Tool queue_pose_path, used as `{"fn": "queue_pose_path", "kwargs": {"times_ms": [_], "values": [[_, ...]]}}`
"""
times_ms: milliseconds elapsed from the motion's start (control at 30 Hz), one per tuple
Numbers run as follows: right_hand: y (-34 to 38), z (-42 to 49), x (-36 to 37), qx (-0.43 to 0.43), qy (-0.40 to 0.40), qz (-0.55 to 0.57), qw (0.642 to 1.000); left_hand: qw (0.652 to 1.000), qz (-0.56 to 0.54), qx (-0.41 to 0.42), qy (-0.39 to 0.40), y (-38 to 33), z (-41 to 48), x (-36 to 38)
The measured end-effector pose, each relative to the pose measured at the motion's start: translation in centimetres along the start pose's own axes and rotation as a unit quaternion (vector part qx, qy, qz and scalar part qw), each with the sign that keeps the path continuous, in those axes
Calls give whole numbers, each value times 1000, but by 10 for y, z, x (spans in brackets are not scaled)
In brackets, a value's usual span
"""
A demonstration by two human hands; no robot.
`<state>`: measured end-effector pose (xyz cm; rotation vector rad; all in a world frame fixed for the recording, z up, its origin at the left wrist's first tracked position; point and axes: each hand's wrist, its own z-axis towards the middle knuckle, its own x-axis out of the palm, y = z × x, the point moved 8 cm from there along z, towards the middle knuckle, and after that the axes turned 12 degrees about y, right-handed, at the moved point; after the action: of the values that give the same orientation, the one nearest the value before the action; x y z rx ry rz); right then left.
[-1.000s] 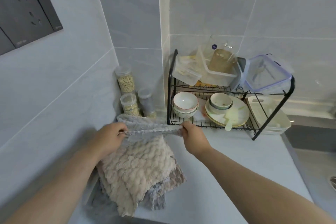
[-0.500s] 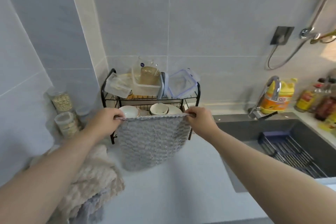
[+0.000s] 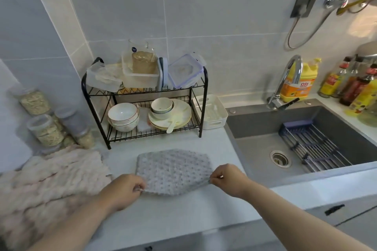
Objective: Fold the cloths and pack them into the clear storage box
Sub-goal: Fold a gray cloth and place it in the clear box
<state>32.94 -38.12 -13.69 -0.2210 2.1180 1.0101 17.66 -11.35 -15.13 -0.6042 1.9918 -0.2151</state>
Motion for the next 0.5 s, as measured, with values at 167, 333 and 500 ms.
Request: {"fn": "queue_pose_path", "kwargs": {"times_ms": [167, 333, 500], "values": [[-33, 8, 64, 59, 91, -38, 993, 993, -40, -21, 111, 15, 14, 63], [-38, 40, 29, 111, -103, -6, 988, 999, -21, 11, -45, 27, 44, 28], [-48, 96, 7, 212, -106, 36, 971, 993, -19, -63, -101, 69, 101, -3]]}}
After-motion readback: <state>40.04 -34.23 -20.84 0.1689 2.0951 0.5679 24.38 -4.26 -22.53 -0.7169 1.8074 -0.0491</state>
